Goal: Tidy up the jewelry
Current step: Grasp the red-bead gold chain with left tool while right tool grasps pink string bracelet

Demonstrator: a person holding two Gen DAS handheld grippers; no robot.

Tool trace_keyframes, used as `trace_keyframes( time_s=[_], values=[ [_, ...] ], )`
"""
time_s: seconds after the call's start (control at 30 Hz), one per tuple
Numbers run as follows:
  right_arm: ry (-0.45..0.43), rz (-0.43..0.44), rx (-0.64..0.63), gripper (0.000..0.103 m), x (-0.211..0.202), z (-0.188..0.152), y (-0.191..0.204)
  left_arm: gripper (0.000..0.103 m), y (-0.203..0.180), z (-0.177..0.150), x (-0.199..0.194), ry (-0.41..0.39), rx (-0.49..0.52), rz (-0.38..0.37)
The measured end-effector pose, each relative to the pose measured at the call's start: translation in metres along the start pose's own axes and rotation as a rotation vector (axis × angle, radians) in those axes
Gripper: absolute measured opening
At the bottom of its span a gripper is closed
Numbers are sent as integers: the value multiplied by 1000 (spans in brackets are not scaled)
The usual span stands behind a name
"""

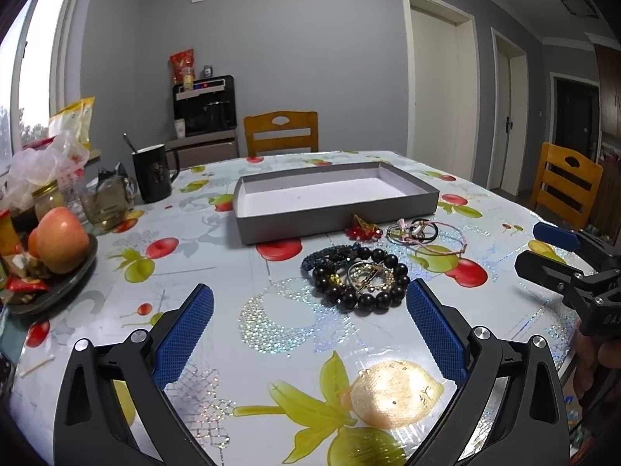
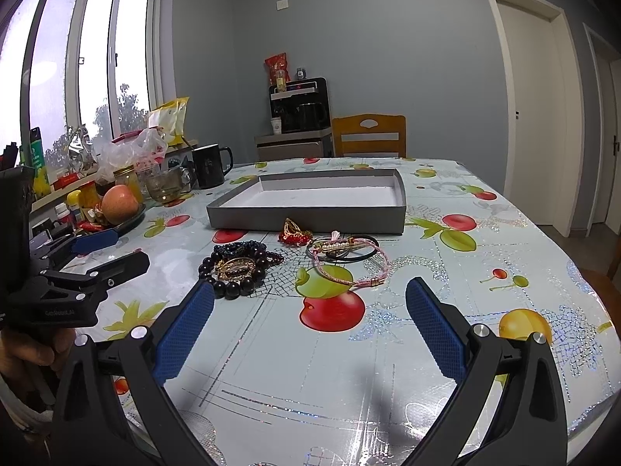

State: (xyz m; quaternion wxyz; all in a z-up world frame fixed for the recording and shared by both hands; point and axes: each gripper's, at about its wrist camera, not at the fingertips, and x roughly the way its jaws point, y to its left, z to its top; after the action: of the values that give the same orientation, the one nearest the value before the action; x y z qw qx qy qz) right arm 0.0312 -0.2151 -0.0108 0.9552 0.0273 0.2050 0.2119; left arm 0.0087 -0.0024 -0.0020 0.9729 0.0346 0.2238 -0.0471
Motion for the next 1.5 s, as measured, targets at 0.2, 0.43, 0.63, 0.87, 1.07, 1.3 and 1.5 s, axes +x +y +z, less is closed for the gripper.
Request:
trace_keyframes(
  time_s=[0.2,0.43,0.63,0.87,1.07,1.3,1.5],
  values=[
    [3,6,0,98,1,1,-1,98,0,1,1,4,-2,3],
    [94,23,-15,98,7,8,2,98,5,5,6,46,-19,-14],
    [119,62,-28,98,1,33,2,98,4,22,10,85,-40,-37],
    [170,63,-58,98,17,66,-11,98,-18,48,20,161,72,-55],
    [196,47,-86,98,38,85,-23,91,-19,74,36,190,117,-64],
    [312,75,-86,96,80,86,-39,71,-16,81,79,295,88,-131],
    [437,77,-71,68,118,70,-50,71,-22,86,116,357,57,-183]
  ],
)
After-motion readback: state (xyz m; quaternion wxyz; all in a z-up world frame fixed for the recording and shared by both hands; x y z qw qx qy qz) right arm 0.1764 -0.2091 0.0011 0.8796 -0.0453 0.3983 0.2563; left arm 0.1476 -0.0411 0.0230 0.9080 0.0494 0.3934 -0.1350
